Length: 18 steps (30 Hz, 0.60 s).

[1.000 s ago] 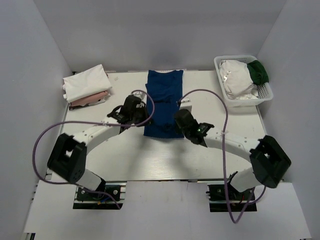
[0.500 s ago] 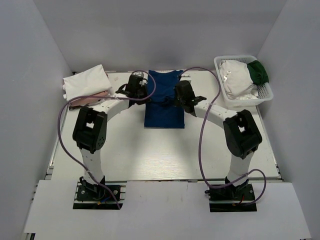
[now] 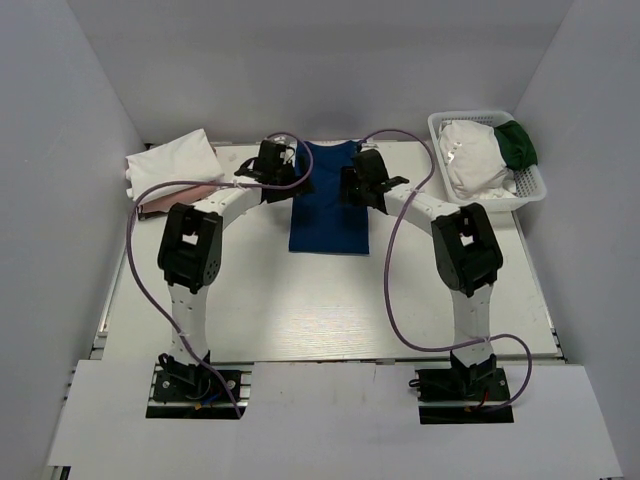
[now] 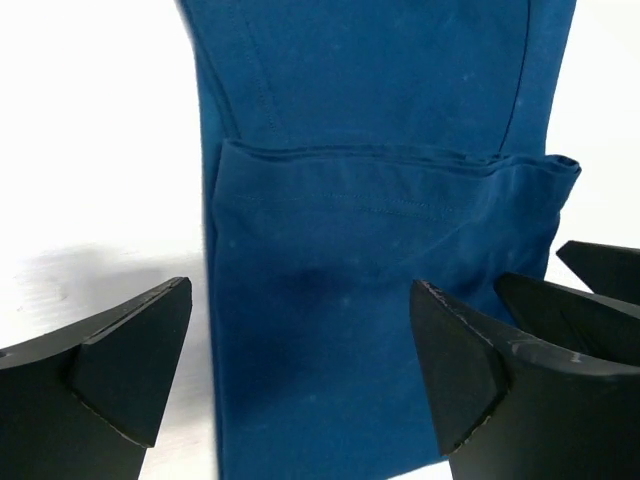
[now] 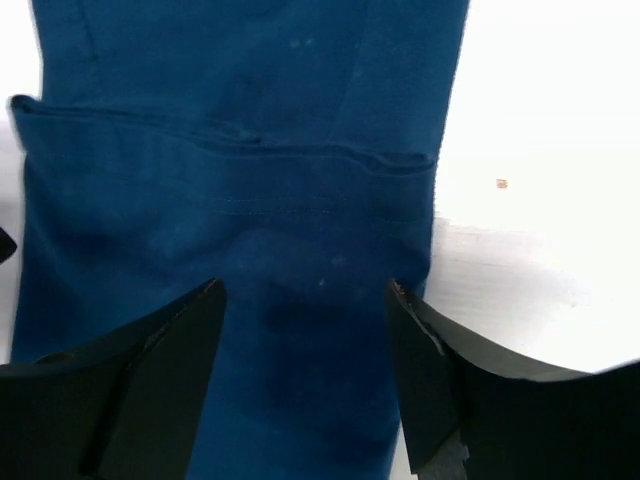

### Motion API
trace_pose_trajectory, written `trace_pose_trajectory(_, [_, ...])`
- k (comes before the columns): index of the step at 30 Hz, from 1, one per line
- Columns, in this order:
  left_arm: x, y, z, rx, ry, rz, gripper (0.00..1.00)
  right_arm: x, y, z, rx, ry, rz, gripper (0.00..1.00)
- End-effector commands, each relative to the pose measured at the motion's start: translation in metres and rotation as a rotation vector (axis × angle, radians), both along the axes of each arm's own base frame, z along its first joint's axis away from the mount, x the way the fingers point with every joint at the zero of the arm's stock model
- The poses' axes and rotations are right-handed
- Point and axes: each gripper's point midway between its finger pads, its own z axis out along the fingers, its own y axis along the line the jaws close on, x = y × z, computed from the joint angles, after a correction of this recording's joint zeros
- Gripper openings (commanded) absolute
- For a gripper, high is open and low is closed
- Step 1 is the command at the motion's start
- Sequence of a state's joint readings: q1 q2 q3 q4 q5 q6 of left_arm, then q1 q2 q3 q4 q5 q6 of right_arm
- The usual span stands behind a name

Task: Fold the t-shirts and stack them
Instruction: Fold the folded rectangular tshirt in 1/3 of the way, then grab one side of the 2/3 rectangular tshirt with both arms

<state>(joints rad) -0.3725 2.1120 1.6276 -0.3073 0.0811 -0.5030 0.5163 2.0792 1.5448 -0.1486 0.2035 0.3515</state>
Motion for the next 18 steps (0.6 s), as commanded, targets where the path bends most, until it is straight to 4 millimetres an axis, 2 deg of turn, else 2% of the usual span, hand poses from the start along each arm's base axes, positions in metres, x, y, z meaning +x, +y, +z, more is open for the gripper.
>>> trace_pose_trajectory(1, [-0.006,0.015,0.043,0.004,-0.066,0.011,1.00,-0.006,0.006,0.043,0.080,-0.052,0.032,0.71])
trace_pose_trajectory(2, [-0.019,0.020,0.029,0.016,-0.033,0.010,1.00,-0.011,0.005,0.040,0.081,-0.041,0.031,0.71])
trace_pose_trajectory(3, [-0.026,0.023,0.041,0.008,-0.054,0.011,1.00,-0.019,0.002,0.032,0.084,-0.016,0.023,0.75])
trace_pose_trajectory(4, [-0.034,0.026,0.037,0.013,-0.042,0.011,1.00,-0.031,0.001,0.025,0.090,0.017,0.029,0.76])
trace_pose_trajectory(5, [-0.056,0.024,0.018,0.012,0.016,-0.012,1.00,-0.037,0.000,0.030,0.106,0.023,0.026,0.76])
trace_pose_trajectory(6, [-0.064,0.027,0.013,0.016,0.027,-0.012,1.00,-0.051,-0.005,0.015,0.109,0.070,0.014,0.76])
trace_pose_trajectory(7, [-0.075,0.021,0.018,0.002,0.019,-0.036,1.00,-0.070,-0.007,0.006,0.130,0.118,0.031,0.76])
trace_pose_trajectory(8, [-0.090,0.025,0.003,0.010,0.061,-0.044,1.00,-0.086,-0.012,-0.003,0.140,0.150,0.032,0.76])
trace_pose_trajectory(9, [-0.101,0.021,-0.002,0.002,0.081,-0.068,1.00,-0.090,-0.011,0.006,0.171,0.128,0.033,0.76])
trace_pose_trajectory(10, [-0.111,0.019,-0.011,-0.021,0.099,-0.081,1.00,-0.108,-0.018,-0.009,0.176,0.169,0.033,0.78])
trace_pose_trajectory(11, [-0.119,0.021,-0.020,-0.019,0.125,-0.087,1.00,-0.113,-0.020,-0.008,0.178,0.171,0.035,0.78])
trace_pose_trajectory(13, [-0.123,0.019,-0.026,-0.034,0.134,-0.087,0.98,-0.119,-0.016,-0.008,0.211,0.172,0.052,0.78])
trace_pose_trajectory(14, [-0.125,0.018,-0.032,-0.036,0.151,-0.094,0.95,-0.126,-0.019,-0.019,0.202,0.198,0.057,0.78])
trace_pose_trajectory(18, [-0.126,0.015,-0.043,-0.044,0.176,-0.107,0.78,-0.133,-0.018,-0.033,0.195,0.239,0.064,0.73])
